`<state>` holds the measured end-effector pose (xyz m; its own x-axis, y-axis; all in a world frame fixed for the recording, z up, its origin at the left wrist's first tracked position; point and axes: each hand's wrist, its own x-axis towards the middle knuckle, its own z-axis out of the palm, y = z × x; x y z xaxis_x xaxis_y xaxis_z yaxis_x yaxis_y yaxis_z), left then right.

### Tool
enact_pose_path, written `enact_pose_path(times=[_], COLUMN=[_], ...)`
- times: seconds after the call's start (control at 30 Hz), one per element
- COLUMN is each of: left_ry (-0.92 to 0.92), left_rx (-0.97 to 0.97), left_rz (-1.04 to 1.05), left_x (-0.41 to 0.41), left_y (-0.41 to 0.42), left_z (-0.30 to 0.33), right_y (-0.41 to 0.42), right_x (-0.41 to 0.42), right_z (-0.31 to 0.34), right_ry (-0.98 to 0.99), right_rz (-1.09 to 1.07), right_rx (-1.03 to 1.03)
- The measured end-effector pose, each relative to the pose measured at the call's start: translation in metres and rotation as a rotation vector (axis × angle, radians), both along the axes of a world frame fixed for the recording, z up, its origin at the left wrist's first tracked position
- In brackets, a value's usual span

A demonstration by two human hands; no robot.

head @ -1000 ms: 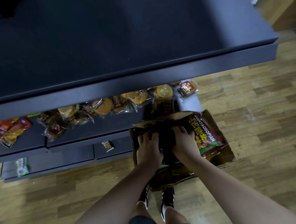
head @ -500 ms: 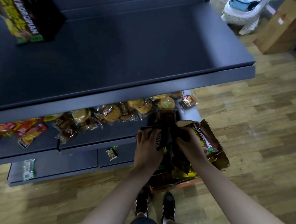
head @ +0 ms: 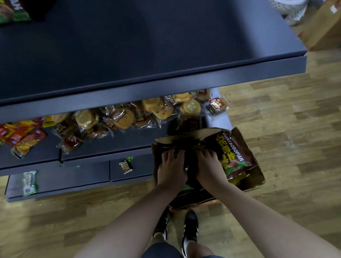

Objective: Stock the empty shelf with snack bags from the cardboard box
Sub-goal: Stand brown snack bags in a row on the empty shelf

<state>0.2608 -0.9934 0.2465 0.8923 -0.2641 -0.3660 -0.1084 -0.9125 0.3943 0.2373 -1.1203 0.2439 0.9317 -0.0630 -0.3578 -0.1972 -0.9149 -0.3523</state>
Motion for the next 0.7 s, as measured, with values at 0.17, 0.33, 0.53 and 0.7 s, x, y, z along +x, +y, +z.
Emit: enact_pose_path(times=[0.17,0.33,0.53,0.7], left_ry=[0.039,0.117,0.118,0.017], left_rx=[0.095,0.140,0.238,0.329], left_rz=[-0.039,-0.066,-0.147,-0.145], left_x=[-0.008,-0.005,0.001,-0.002], left_y=[-0.006,-0.007,-0.012,-0.020], left_z=[-0.015,-0.023,-0.024,-0.016], right_y=[-0.001,-0.003,0.006,0.019], right_x=[-0.007,-0.001,0.008,0.010], right_z=[-0.019,-0.025,-0.023,-0.029], right_ry=[0.082,0.138,0.173,0.152], right_rz=[0.144,0.178,0.116,0.102], right_rx=[-0.131,-0.168,-0.210,-0.298])
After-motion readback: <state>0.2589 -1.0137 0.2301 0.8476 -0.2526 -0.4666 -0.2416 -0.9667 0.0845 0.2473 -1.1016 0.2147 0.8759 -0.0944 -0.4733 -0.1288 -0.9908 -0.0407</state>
